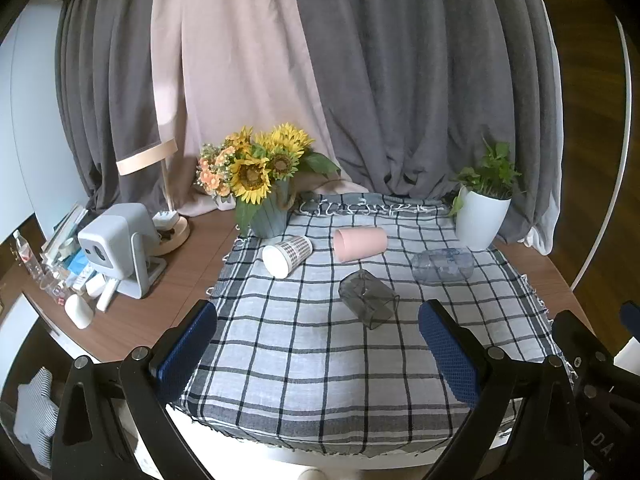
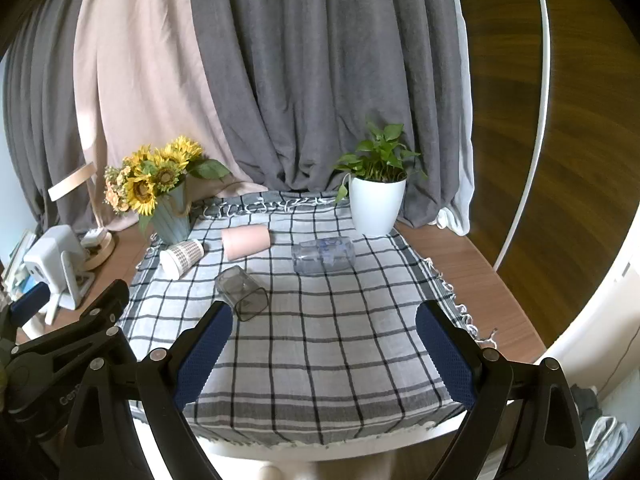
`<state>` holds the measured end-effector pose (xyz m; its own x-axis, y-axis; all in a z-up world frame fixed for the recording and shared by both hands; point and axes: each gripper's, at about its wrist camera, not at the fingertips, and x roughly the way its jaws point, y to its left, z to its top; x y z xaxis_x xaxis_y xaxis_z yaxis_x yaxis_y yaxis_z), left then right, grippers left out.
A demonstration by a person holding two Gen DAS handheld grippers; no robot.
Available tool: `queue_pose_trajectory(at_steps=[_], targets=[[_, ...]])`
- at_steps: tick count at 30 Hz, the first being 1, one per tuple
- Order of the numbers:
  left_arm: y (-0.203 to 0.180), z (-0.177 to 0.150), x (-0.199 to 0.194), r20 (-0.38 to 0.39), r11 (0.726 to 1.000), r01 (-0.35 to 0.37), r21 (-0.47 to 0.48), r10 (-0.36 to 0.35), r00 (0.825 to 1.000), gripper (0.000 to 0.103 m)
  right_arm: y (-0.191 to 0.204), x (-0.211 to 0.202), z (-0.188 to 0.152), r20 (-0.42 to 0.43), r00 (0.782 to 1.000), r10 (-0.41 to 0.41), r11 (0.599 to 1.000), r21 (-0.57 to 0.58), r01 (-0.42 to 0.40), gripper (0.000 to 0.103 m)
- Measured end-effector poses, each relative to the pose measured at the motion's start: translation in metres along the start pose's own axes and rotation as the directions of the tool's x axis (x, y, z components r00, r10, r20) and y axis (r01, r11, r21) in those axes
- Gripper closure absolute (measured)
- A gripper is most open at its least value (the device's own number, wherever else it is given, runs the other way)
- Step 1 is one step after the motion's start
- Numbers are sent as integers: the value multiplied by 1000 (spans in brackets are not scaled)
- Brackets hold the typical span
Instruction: Flip cup upside down
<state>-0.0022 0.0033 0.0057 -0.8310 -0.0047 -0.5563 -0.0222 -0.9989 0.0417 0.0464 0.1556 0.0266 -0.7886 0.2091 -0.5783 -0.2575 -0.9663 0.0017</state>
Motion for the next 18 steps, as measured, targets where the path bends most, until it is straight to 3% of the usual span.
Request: queue_pose_trajectory(at_steps=[18], targets=[[1,-1,0,0,1000,2,1,-2,1000,0,1,-3,4,4,1000,-11,1000,2,11,10]])
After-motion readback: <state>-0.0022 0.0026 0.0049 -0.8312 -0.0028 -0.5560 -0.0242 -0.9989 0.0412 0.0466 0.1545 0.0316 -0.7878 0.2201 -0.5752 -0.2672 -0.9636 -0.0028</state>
